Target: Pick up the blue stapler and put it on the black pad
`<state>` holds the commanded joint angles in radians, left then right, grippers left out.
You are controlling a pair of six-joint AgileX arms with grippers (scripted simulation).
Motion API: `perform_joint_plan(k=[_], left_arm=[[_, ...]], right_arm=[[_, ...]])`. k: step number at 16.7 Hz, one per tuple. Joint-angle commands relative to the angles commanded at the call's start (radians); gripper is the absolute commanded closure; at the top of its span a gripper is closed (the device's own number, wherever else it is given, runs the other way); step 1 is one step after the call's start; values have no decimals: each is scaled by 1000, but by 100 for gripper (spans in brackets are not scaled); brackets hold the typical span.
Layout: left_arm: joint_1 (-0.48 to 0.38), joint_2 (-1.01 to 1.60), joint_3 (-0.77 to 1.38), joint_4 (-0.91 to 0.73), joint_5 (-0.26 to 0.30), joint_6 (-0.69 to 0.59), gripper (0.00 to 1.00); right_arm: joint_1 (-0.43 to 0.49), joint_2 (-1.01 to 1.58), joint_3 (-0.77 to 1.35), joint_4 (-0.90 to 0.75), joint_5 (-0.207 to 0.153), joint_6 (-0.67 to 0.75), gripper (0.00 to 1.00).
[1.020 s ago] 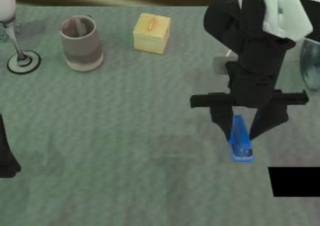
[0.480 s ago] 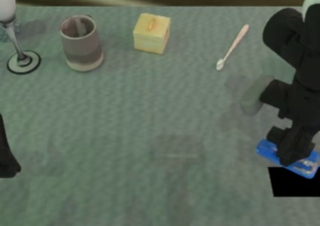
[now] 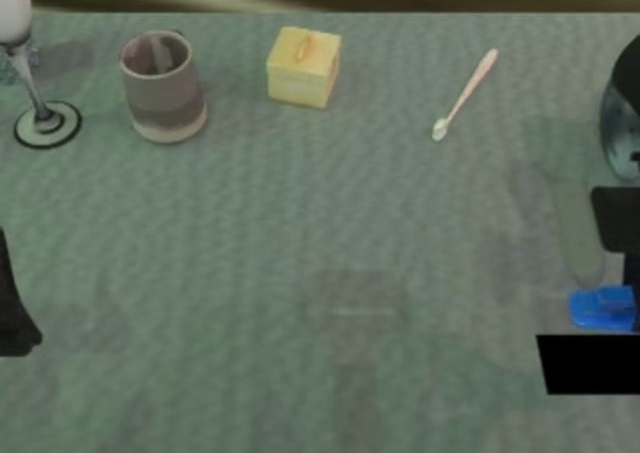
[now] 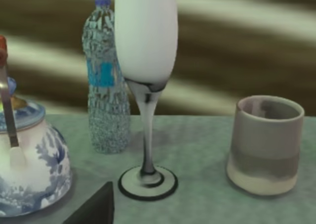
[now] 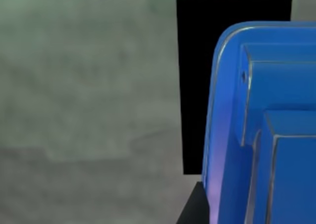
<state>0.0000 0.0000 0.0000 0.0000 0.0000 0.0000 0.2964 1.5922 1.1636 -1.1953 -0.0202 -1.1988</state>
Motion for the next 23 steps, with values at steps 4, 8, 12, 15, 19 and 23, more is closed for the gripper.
perform_joint_plan(k=[4, 8, 12, 15, 19, 23], left_arm=[[0, 0, 0, 0, 0, 0, 0], [0, 0, 0, 0, 0, 0, 0], [0, 0, 0, 0, 0, 0, 0], [0, 0, 0, 0, 0, 0, 0], [0, 0, 0, 0, 0, 0, 0], [0, 0, 0, 0, 0, 0, 0]], right_arm=[[-23, -38, -31, 40, 18, -108, 100], [-23, -38, -31, 40, 18, -108, 100], [-19, -22, -57, 78, 16, -102, 100], [-20, 19, -134, 200, 17, -96, 100], [-15, 86, -255, 396, 18, -93, 100], [-12, 112, -302, 461, 18, -94, 100]])
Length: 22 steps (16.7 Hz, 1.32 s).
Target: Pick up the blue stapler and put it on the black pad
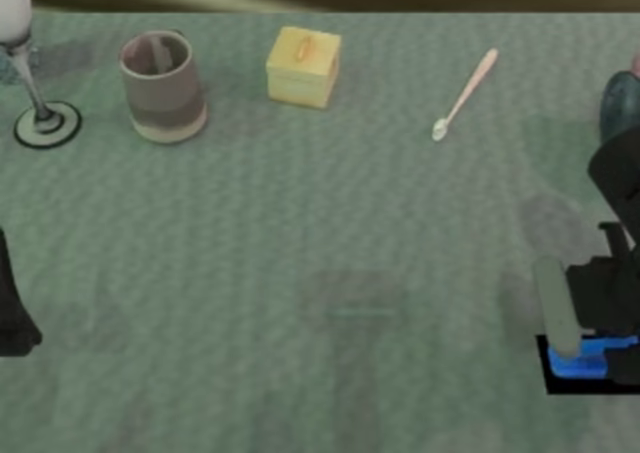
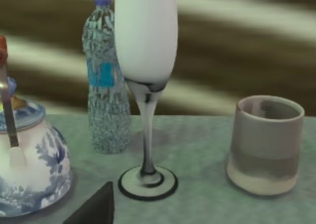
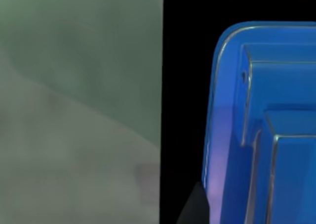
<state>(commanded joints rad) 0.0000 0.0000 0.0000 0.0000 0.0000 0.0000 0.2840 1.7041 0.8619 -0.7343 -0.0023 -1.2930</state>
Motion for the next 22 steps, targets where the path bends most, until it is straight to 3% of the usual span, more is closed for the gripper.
perform_joint_plan(k=[3, 16, 22], left_arm=[[0, 0, 0, 0, 0, 0, 0], [0, 0, 0, 0, 0, 0, 0], [0, 0, 0, 0, 0, 0, 0]], right_arm=[[0, 0, 0, 0, 0, 0, 100], [0, 0, 0, 0, 0, 0, 2], [0, 0, 0, 0, 0, 0, 0]])
